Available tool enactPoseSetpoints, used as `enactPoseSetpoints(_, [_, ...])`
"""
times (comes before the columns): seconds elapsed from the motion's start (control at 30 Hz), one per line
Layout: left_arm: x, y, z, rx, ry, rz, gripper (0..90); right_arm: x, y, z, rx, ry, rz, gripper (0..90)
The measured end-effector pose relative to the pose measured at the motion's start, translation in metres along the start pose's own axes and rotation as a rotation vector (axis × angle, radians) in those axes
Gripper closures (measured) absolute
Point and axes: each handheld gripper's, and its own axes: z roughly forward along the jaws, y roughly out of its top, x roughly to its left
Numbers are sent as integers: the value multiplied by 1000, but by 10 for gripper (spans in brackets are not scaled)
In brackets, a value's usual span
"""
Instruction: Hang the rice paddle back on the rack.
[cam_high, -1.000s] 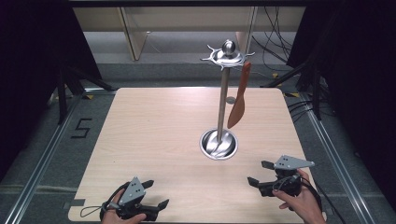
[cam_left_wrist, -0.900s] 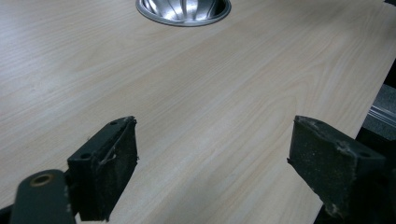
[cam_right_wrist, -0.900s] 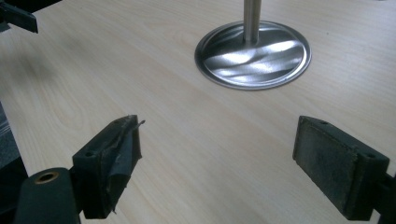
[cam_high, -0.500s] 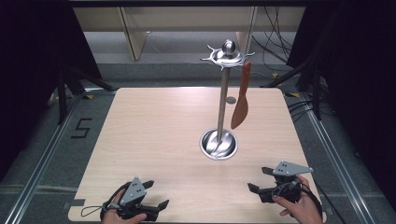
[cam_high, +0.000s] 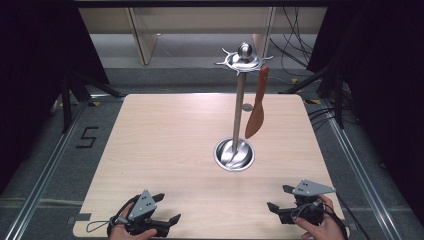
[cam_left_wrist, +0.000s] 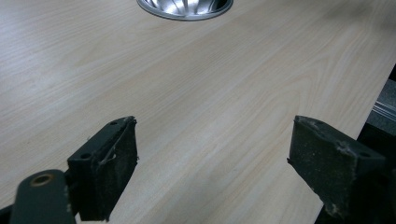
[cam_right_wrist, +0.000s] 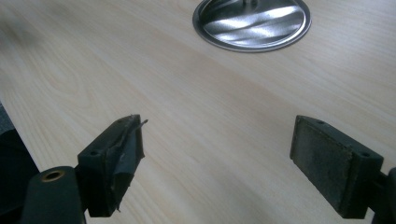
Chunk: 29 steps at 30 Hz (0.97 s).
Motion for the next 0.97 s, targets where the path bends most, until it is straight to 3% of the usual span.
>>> enactPoseSetpoints(0.13, [0,0,0,-6,-2,-4,148,0,-2,-1,-4,-14,-4,184])
enactPoseSetpoints(0.2, [0,0,0,-3,4,3,148,3,-3,-2,4,0,21,185])
enactPoseSetpoints(0.3, [0,0,0,-6,-1,-2,148,1,-4,-1,0,-3,1,192])
enactPoseSetpoints(0.33, [0,0,0,-7,-1,9,148,5,-5,-2,15,-11,28,192])
enactPoseSetpoints(0.37, [0,1,0,-7,3,21,148,2,-5,-1,6,-21,-16,192])
enactPoseSetpoints(0.4, [0,0,0,-8,1,-1,148,1,-5,0,8,-13,-17,193])
enactPoseSetpoints(0.57, [0,0,0,-8,3,1,148,1,-5,-1,10,-21,5,194])
enactPoseSetpoints(0.6, [1,1,0,-11,1,23,148,0,-6,-1,4,-15,-2,194])
enactPoseSetpoints(0.73, [0,0,0,-9,3,1,148,1,-5,-1,3,-23,-5,193])
enactPoseSetpoints(0.8, [1,1,0,-10,2,22,148,1,-6,-1,11,-22,0,194])
enactPoseSetpoints(0.83, [0,0,0,-8,4,1,148,1,-6,-1,15,-22,0,193])
enactPoseSetpoints(0.9, [0,0,0,-9,4,1,148,1,-6,-1,12,-17,-1,194])
enactPoseSetpoints(0.97, [1,1,0,-10,3,23,148,0,-6,-1,8,-22,-12,194])
